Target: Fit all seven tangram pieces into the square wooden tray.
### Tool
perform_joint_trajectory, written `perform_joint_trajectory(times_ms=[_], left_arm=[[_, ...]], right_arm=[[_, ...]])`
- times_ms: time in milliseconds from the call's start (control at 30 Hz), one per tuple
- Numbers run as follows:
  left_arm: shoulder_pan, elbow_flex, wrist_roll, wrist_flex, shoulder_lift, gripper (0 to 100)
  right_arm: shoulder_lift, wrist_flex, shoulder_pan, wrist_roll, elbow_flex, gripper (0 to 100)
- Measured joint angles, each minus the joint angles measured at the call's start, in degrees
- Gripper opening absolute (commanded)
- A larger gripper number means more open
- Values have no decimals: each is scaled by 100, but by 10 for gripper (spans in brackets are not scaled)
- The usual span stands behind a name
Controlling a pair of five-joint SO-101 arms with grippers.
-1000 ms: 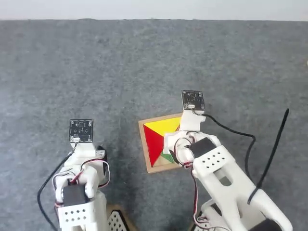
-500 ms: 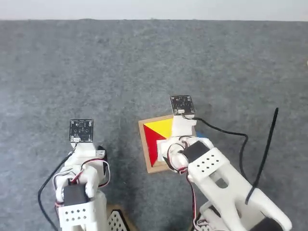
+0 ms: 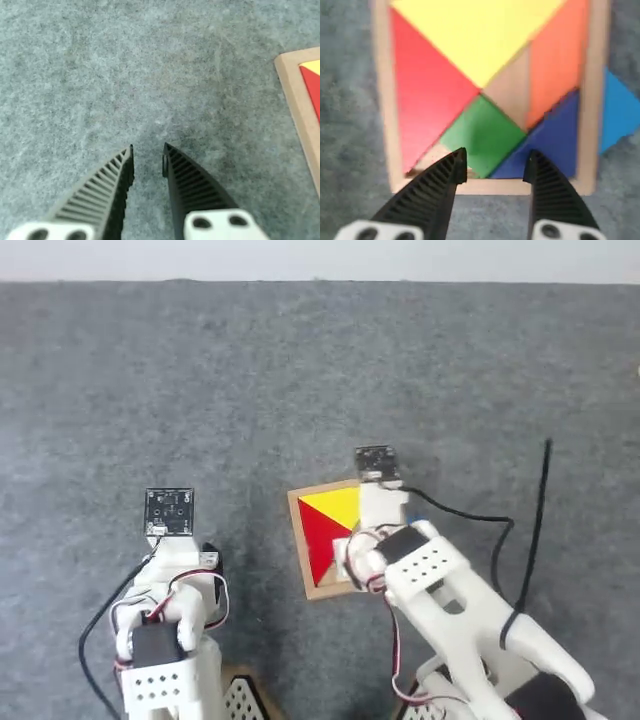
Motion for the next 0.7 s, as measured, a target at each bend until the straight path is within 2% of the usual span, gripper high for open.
perform_joint_trajectory(times_ms=[133,333,400,533,700], left_arm=[[0,0,0,0,0,93],[0,0,0,0,0,93],[0,0,0,0,0,93],[0,0,0,0,0,93],[0,0,0,0,0,93]], right_arm=[[-185,255,475,44,-53,197],[-1389,501,844,141,-53,198],[-1767,554,1213,633,-53,197],[-1855,571,2110,2154,-105,197],[-914,571,2215,2479,-580,197]])
